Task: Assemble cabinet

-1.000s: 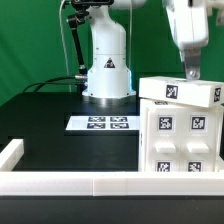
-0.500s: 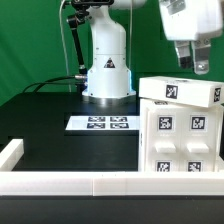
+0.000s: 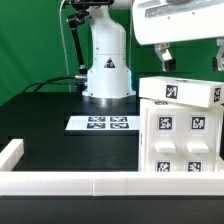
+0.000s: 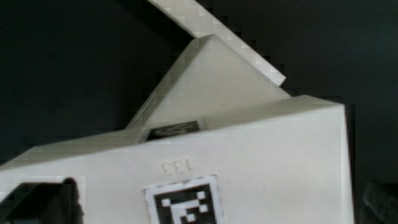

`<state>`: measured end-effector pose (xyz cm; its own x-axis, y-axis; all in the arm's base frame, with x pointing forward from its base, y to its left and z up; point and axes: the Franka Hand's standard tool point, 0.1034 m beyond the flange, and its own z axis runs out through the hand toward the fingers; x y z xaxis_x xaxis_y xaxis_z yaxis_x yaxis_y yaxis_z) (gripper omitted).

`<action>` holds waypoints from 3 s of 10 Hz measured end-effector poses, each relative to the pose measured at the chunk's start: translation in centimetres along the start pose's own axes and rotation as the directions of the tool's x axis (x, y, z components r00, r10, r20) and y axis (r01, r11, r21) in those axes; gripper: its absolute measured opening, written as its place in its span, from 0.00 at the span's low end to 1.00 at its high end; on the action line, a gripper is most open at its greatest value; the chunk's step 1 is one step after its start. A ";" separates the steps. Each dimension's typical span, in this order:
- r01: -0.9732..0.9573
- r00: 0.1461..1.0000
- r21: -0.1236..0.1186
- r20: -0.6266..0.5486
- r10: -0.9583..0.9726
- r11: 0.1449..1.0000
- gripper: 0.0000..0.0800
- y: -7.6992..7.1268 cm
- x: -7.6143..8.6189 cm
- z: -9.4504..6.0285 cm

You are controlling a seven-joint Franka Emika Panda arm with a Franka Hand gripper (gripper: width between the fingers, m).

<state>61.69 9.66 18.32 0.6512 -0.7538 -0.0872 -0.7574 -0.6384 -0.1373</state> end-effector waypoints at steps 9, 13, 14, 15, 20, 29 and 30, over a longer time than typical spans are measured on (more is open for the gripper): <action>0.779 0.626 -0.035 -0.020 -0.780 0.626 1.00 0.2 1.0 -0.1; 0.958 0.254 -0.122 -0.043 -0.966 0.258 1.00 -1.0 1.9 -0.5; 0.977 0.171 -0.126 -0.031 -0.985 0.173 1.00 -0.9 2.0 -0.5; 0.985 0.116 -0.128 -0.023 -0.993 0.118 1.00 -0.8 2.1 -0.5; 0.992 0.070 -0.108 0.039 -0.997 0.065 1.00 -0.1 1.8 1.4; 0.987 0.129 -0.107 0.043 -0.991 0.124 0.70 0.4 1.8 2.3; 0.975 0.201 -0.109 0.035 -0.979 0.196 0.70 0.4 1.7 2.3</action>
Offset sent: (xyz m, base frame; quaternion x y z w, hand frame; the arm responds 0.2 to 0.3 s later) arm 0.0045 -0.0098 0.0003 -0.0070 0.0144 -0.2814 0.9595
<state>62.65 8.48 15.81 0.8738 0.4792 0.0825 0.4812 -0.8766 -0.0048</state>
